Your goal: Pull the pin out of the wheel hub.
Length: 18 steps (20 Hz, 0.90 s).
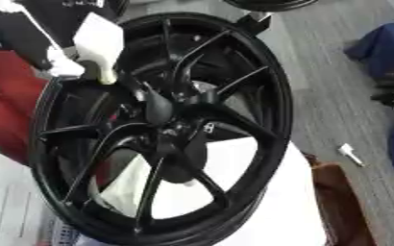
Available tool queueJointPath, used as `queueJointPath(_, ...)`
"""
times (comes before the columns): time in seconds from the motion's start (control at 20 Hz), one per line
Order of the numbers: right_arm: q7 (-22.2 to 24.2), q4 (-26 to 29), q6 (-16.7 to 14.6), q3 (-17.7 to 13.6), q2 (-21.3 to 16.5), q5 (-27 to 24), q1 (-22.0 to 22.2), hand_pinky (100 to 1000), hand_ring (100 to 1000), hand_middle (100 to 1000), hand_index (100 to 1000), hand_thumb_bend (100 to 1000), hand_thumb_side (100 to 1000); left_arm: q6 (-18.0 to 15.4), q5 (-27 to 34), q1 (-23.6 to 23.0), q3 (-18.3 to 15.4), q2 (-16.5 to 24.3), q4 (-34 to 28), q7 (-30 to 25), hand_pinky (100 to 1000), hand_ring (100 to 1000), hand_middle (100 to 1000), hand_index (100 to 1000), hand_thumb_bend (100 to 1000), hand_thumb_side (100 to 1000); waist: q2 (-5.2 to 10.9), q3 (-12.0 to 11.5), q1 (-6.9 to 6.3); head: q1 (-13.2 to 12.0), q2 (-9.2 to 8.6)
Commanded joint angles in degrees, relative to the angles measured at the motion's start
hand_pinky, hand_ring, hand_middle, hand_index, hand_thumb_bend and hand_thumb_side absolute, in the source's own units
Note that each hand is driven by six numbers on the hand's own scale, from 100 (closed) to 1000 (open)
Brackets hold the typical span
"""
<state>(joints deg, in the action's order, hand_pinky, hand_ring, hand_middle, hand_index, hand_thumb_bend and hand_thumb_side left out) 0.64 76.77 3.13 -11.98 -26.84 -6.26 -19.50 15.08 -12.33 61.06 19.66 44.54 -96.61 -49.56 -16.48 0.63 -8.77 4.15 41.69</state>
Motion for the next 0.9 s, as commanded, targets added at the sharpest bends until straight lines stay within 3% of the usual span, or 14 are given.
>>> queueJointPath(0.05,-0.03,0.69,-0.27,-0.48,-0.92,0.07,-0.52,883,685,717,821,100,886,1.14,2.18,0.35,-5.35,4.09,1.29,2.29,743,654,520,516,130,100,1.44,-0.49,0.68,0.29,0.03)
queueJointPath(0.35,-1.15,0.53,-0.62,-1.76,-1.49,-0.25,0.27,883,684,716,820,100,887,2.78,5.57,-7.15,-14.58,10.44,7.50,7.99,745,643,510,522,100,143,1.18,-2.15,1.12,1.21,0.37)
queueJointPath(0.6,-2.28,0.40,-0.88,-2.72,-1.28,-0.98,0.58,883,684,716,820,100,888,3.86,9.80,-15.16,-22.64,12.48,12.84,12.94,744,638,511,534,100,189,0.39,-3.52,1.77,1.85,-0.56)
queueJointPath(0.75,-2.86,0.47,-0.98,-3.33,-0.98,-1.30,0.51,882,684,716,820,100,892,5.98,9.76,-19.72,-26.43,10.22,16.75,15.75,750,639,517,555,100,221,-0.15,-3.82,2.29,2.17,-1.82)
queueJointPath(0.9,-3.15,0.44,-1.08,-3.52,-0.67,-1.52,0.38,883,684,715,820,100,888,7.40,8.31,-24.39,-28.59,6.25,18.66,18.62,767,666,553,665,181,396,-0.46,-3.70,2.78,1.95,-2.37)
